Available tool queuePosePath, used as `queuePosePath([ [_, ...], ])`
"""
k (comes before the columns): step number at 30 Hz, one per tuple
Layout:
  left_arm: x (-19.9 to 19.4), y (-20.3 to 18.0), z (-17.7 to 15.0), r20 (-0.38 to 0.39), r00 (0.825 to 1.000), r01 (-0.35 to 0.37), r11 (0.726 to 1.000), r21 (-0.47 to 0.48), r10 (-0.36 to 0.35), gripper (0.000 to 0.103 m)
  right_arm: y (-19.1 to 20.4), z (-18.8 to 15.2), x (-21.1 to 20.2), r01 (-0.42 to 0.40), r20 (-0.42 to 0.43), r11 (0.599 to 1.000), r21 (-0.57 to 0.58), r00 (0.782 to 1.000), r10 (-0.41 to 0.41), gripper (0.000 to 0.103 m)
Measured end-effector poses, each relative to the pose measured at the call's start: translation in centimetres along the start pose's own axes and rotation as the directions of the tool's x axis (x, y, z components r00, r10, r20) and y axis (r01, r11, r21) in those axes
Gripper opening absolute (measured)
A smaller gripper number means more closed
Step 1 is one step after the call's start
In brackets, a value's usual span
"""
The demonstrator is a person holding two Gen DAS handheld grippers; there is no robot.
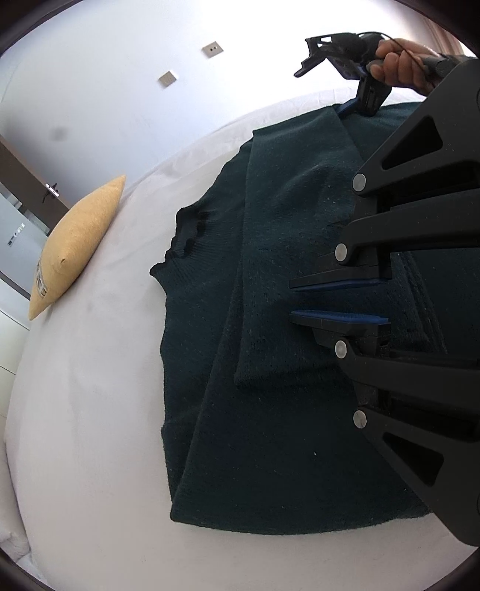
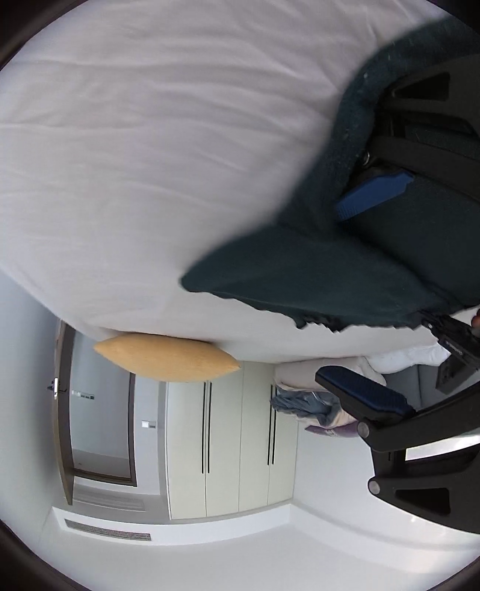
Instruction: Fold small clothes
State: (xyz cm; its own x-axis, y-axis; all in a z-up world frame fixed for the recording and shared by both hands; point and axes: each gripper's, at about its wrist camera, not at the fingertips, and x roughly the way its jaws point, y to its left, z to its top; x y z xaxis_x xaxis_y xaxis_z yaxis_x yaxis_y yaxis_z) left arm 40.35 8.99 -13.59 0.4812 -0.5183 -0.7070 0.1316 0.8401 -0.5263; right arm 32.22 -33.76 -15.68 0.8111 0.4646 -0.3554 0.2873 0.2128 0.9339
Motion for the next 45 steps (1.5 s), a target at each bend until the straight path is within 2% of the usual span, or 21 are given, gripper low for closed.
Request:
queuePosePath([
  [3,0.2,-0.1,0.2,-0.004,1.000,-0.007,1.000,0.000,0.007,0.010,0.2,0.2,0.1,0.015,-0.020,1.000,-0.007,1.000,-0.015,0.084],
  [7,0.2,-0.6,0.2,-0.005,1.000,-0.024,1.000,0.010,0.024,0.010,1.2,-1.7,2.6,0.001,-0.121,1.000,-0.018,0.993,-0.003,0.086],
  [9,0.4,-0.7,0.3,-0.006,1.000,-0.026,1.000,0.007,0.026,0.010,1.2,-1.6,3.1,-0.001,-0.097,1.000,-0.018,0.995,0.000,0.086],
  [12,0.3,-0.6,0.4,-0.008,1.000,-0.022,1.000,0.004,0.022,0.010,0.7,0.1,3.0,-0.038,-0.017,0.999,0.007,0.999,0.038,0.083],
  [15,0.4,-0.3,0.4,-0.007,1.000,-0.010,1.000,-0.004,0.010,0.010,0.3,1.5,2.3,-0.086,0.029,0.996,0.011,0.996,0.086,0.078],
  [19,0.6,-0.1,0.2,-0.005,1.000,-0.005,1.000,-0.006,0.005,0.010,-0.6,1.8,2.1,-0.117,0.046,0.993,0.000,0.992,0.117,0.073],
  [22,0.6,0.2,0.2,-0.007,1.000,0.007,1.000,-0.013,-0.007,0.010,-0.8,1.5,2.3,-0.102,0.055,0.994,-0.033,0.993,0.103,0.066],
  [25,0.3,0.8,0.2,-0.010,1.000,0.028,0.999,-0.046,-0.028,0.010,-1.7,1.8,2.0,-0.141,0.056,0.990,0.010,0.989,0.140,0.060],
  [29,-0.2,0.3,0.3,-0.003,1.000,-0.005,1.000,-0.015,0.005,0.010,-1.9,1.8,1.6,-0.158,0.074,0.987,0.019,0.985,0.156,0.056],
  [34,0.2,0.6,0.2,-0.008,1.000,0.006,1.000,-0.030,-0.006,0.010,-2.2,0.6,1.4,-0.179,0.129,0.984,0.023,0.976,0.175,0.056],
  [36,0.3,0.7,0.2,-0.005,1.000,0.009,0.999,-0.035,-0.009,0.010,-1.8,-0.4,1.6,-0.192,0.121,0.980,0.052,0.975,0.185,0.065],
  [38,0.4,0.6,0.2,-0.005,1.000,0.009,0.999,-0.045,-0.010,0.010,-0.5,-1.4,1.7,-0.187,0.124,0.982,0.028,0.975,0.182,0.083],
  [39,0.5,0.5,0.2,-0.006,1.000,0.005,0.999,-0.044,-0.005,0.010,0.1,-1.7,1.8,-0.178,0.136,0.984,0.010,0.975,0.175,0.088],
  [41,0.5,0.2,0.1,-0.009,1.000,-0.010,1.000,-0.024,0.010,0.010,0.6,-1.4,2.2,-0.162,0.151,0.987,0.000,0.975,0.160,0.089],
  [43,0.5,0.1,0.2,-0.015,1.000,-0.010,1.000,-0.015,0.010,0.010,0.3,-0.3,2.3,-0.140,0.172,0.990,0.003,0.975,0.137,0.084],
  [45,0.5,0.3,0.2,-0.018,1.000,0.006,0.999,-0.031,-0.007,0.010,-0.6,0.9,2.0,-0.142,0.164,0.989,0.029,0.977,0.135,0.075],
])
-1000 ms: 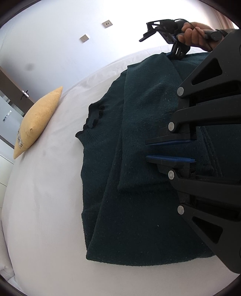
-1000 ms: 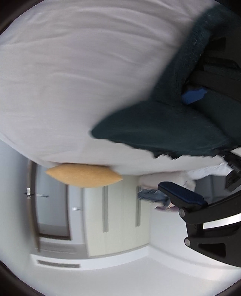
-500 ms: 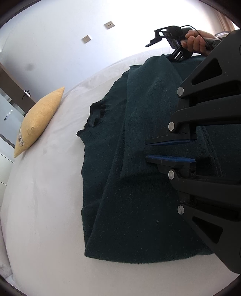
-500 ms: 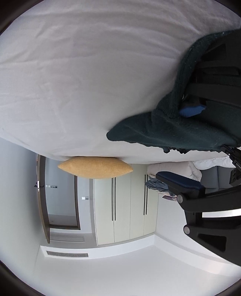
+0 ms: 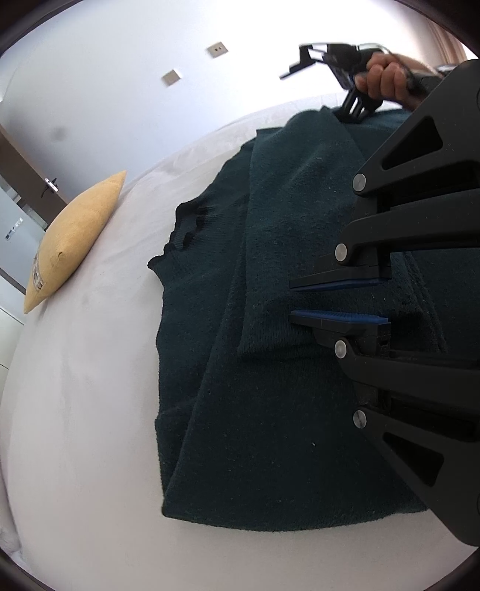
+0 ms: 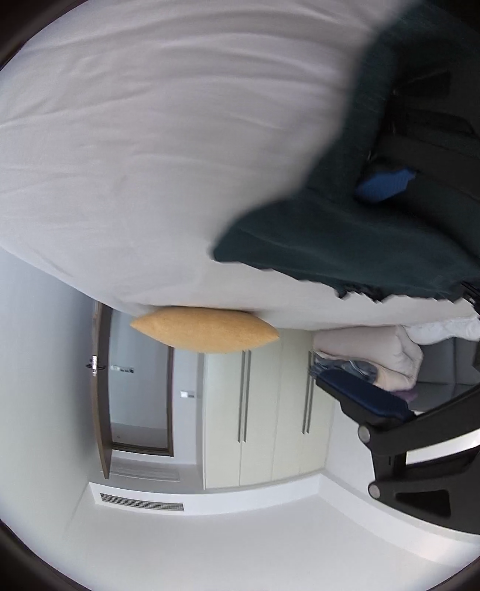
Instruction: Fold small clothes
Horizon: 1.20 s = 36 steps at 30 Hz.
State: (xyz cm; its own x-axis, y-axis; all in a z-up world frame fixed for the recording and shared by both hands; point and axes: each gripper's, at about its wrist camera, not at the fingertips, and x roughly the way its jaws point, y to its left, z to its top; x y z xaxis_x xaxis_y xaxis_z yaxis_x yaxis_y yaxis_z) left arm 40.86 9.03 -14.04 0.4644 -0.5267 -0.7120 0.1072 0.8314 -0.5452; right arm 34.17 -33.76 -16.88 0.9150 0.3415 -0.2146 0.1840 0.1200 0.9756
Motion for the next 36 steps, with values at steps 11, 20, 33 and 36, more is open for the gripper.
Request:
queuePosePath([
  [11,0.0,0.3,0.1,-0.001,1.000,0.009,1.000,-0.001,-0.009,0.010,2.6,-0.7,-4.4,-0.069,-0.192,0.997,-0.025,0.979,0.063,0.088],
  [20,0.2,-0.2,-0.2,0.004,1.000,-0.004,1.000,0.021,0.004,0.010,8.4,4.3,3.2,-0.072,-0.409,0.974,-0.217,0.912,-0.024,0.092],
  [33,0.3,0.2,-0.5,0.000,1.000,-0.003,0.999,0.039,0.003,0.010,1.9,4.2,5.1,0.046,-0.520,0.970,-0.240,0.837,-0.169,0.079],
  [36,0.1,-0.3,-0.5,-0.005,1.000,-0.026,0.998,0.063,0.026,0.010,2.3,3.7,2.7,0.049,-0.543,0.964,-0.263,0.818,-0.189,0.080],
])
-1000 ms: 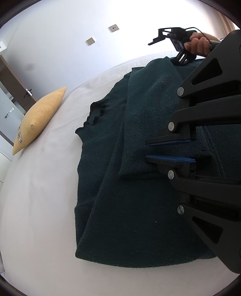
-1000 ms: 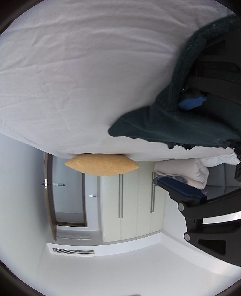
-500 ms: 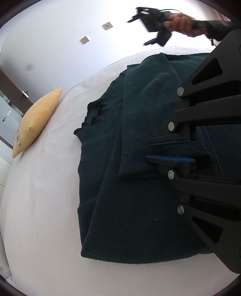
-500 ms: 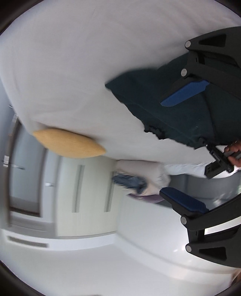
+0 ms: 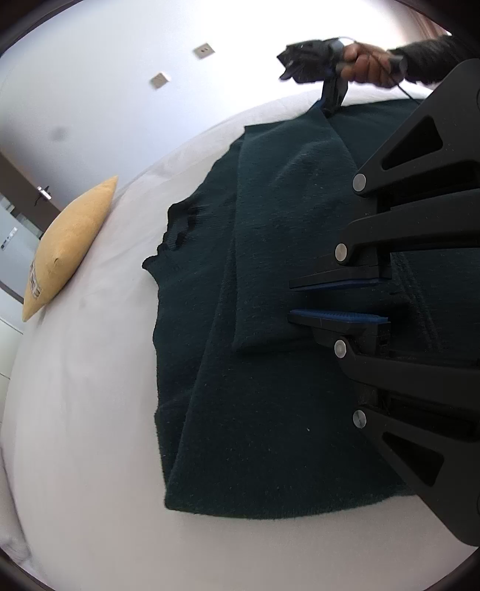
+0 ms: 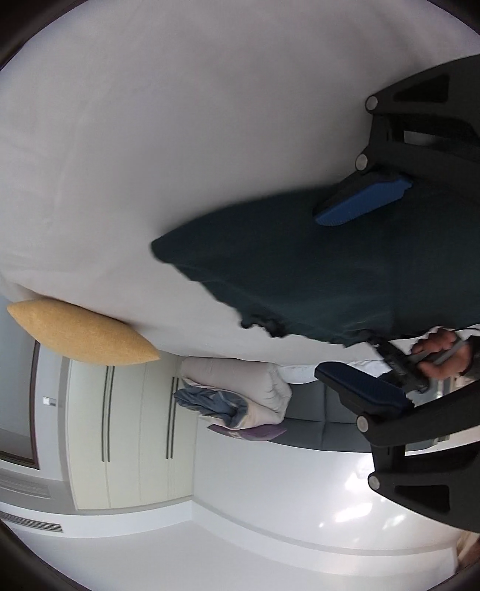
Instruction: Fold small clothes
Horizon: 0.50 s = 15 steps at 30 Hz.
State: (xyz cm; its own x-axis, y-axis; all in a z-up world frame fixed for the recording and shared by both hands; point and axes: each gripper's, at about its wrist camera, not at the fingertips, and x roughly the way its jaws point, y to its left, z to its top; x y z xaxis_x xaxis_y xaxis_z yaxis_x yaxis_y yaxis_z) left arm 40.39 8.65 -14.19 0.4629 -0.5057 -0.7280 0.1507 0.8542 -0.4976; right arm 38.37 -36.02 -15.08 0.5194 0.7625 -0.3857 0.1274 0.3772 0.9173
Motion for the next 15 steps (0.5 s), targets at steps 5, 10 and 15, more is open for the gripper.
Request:
queuePosePath([
  [5,-0.2,0.0,-0.2,0.000,1.000,-0.007,1.000,0.006,0.007,0.010,2.1,0.0,-3.2,-0.060,0.081,0.998,-0.019,0.995,0.061,0.087],
  [10,-0.4,-0.2,-0.4,0.003,1.000,-0.021,1.000,0.015,0.021,0.010,4.8,1.3,-0.2,-0.082,0.022,0.993,-0.080,0.996,0.084,0.092],
  [15,-0.8,-0.1,-0.5,0.001,1.000,-0.025,0.999,0.021,0.025,0.010,1.2,-0.1,3.5,-0.018,-0.055,1.000,-0.012,0.998,0.017,0.085],
])
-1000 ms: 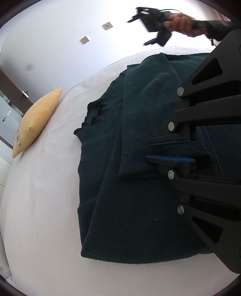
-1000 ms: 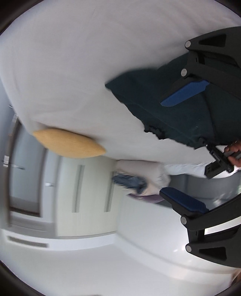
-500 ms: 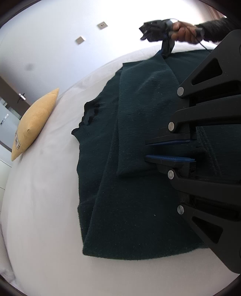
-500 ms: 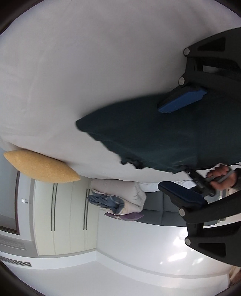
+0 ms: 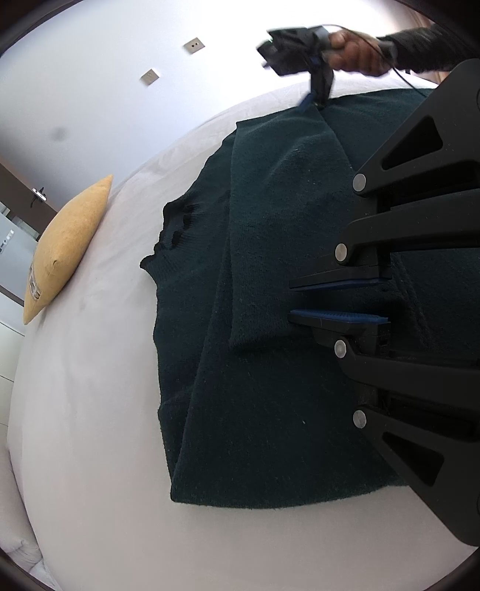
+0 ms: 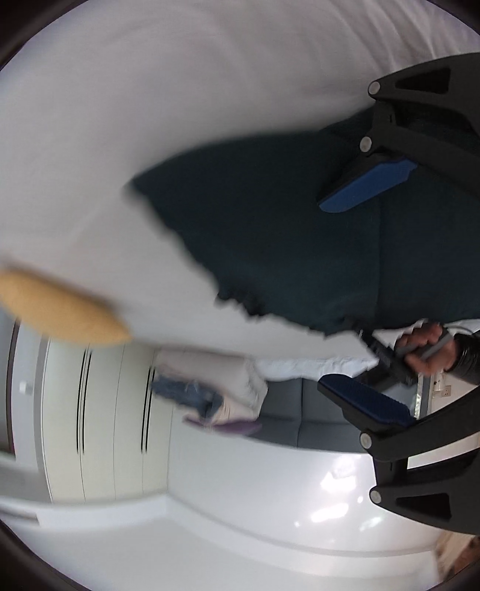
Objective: Fold small clothes
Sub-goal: 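Move both grippers open to the sweater hem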
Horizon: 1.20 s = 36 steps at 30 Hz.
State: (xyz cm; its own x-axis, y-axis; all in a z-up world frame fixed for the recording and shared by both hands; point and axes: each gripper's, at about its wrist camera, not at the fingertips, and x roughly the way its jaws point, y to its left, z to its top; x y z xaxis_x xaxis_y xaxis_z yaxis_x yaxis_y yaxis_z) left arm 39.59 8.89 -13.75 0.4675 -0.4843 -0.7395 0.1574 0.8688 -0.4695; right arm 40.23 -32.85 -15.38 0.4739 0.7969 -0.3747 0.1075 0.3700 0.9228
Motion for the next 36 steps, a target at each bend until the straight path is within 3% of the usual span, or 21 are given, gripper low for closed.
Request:
queuePosePath([
  [3,-0.7,0.3,-0.1,0.006,1.000,-0.010,1.000,-0.005,0.010,0.010,-0.4,-1.8,-1.6,-0.018,0.016,1.000,-0.006,1.000,0.018,0.082],
  [4,-1.3,0.4,-0.3,0.010,0.999,-0.048,0.999,-0.003,0.048,0.010,-0.3,-2.3,-2.5,-0.029,0.025,1.000,0.005,0.999,0.029,0.082],
  [6,-2.8,0.8,-0.9,0.018,0.997,-0.075,0.997,-0.007,0.075,0.010,0.2,-3.8,-5.2,-0.065,0.065,0.998,0.011,0.996,0.064,0.088],
  [9,-5.8,1.6,-2.4,0.047,0.997,-0.052,0.998,-0.044,0.054,0.010,1.2,-7.3,-9.5,-0.061,0.142,0.998,-0.024,0.988,0.064,0.095],
  [14,-13.2,1.6,-7.5,0.109,0.994,0.009,0.997,-0.078,0.000,0.010,1.7,-14.1,-14.3,0.070,0.192,0.994,-0.080,0.980,-0.054,0.095],
  [18,-17.9,1.8,-13.2,0.111,0.994,0.016,0.995,-0.103,-0.005,0.012,1.8,-19.9,-16.5,0.226,0.236,0.964,-0.138,0.953,-0.189,0.094],
  [20,-19.7,2.5,-16.0,0.115,0.993,0.035,0.989,-0.147,-0.018,0.033,1.8,-21.9,-17.5,0.255,0.243,0.953,-0.164,0.947,-0.212,0.094],
  [21,-20.5,3.0,-17.5,0.117,0.993,0.043,0.984,-0.176,-0.022,0.070,1.7,-23.0,-18.1,0.264,0.255,0.948,-0.175,0.943,-0.215,0.094],
  [22,-21.6,3.6,-19.3,0.137,0.991,0.035,0.976,-0.216,-0.005,0.090,1.6,-23.8,-18.4,0.265,0.264,0.948,-0.178,0.940,-0.214,0.094],
  [24,-23.1,4.5,-22.1,0.177,0.984,0.042,0.964,-0.264,0.006,0.091,1.4,-25.0,-19.0,0.260,0.280,0.949,-0.178,0.938,-0.205,0.093],
  [30,-23.1,5.8,-27.8,0.103,0.993,0.099,0.928,-0.360,-0.066,0.091,1.7,-26.9,-18.8,0.289,0.279,0.938,-0.193,0.932,-0.230,0.090],
  [32,-22.9,6.0,-28.9,0.097,0.991,0.119,0.918,-0.379,-0.088,0.091,2.1,-27.5,-18.8,0.307,0.275,0.927,-0.213,0.930,-0.245,0.090],
  [36,-22.4,5.4,-29.2,0.059,0.991,0.135,0.926,-0.353,-0.122,0.089,2.2,-28.5,-19.2,0.322,0.269,0.919,-0.227,0.928,-0.259,0.090],
])
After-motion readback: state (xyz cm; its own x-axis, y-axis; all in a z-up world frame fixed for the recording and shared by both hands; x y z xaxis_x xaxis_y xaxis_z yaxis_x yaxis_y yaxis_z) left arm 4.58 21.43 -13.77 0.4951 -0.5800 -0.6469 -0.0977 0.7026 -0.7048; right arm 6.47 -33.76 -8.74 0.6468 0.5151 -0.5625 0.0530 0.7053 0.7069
